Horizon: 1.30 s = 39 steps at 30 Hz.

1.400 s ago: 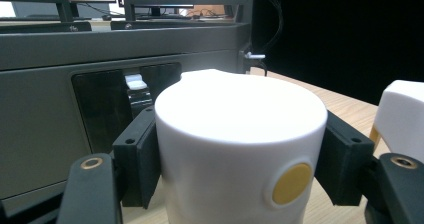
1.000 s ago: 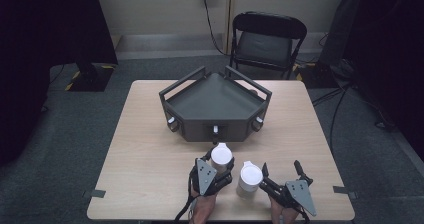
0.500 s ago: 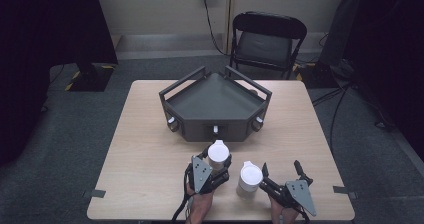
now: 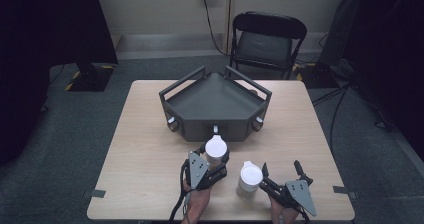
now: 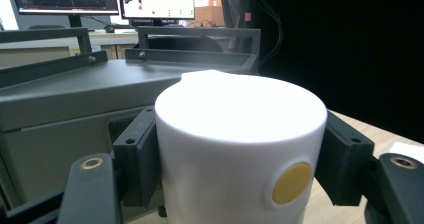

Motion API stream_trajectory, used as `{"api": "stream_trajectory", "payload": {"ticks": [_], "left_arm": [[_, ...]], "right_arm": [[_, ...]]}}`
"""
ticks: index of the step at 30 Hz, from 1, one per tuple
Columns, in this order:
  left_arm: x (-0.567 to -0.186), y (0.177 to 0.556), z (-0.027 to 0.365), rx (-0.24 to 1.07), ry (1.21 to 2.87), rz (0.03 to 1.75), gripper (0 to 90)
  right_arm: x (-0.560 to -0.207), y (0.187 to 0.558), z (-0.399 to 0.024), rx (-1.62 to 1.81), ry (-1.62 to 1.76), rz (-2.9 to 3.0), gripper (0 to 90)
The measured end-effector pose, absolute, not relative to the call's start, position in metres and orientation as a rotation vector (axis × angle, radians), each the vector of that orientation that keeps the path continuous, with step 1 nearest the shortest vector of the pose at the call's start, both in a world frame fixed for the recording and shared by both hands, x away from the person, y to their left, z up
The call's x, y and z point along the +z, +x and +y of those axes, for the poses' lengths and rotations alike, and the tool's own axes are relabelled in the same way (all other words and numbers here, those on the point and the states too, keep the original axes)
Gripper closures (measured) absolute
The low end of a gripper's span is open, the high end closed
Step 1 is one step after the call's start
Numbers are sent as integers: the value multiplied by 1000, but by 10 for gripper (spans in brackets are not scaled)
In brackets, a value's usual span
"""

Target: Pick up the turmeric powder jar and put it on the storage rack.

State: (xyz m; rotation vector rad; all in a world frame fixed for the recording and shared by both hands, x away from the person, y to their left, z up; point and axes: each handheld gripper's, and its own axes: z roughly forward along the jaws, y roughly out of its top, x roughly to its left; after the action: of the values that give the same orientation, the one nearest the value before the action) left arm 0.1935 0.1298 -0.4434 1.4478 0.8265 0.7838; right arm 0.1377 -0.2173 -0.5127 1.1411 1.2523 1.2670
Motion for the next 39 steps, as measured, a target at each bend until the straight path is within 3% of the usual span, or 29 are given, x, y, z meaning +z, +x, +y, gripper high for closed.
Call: {"api": "stream_trajectory", "payload": {"ticks": [39], "left_arm": [[-370,225,150,794,1418,783,310]], "right_arm": [[-513,138,-217,1268,1142,1252,0]]}}
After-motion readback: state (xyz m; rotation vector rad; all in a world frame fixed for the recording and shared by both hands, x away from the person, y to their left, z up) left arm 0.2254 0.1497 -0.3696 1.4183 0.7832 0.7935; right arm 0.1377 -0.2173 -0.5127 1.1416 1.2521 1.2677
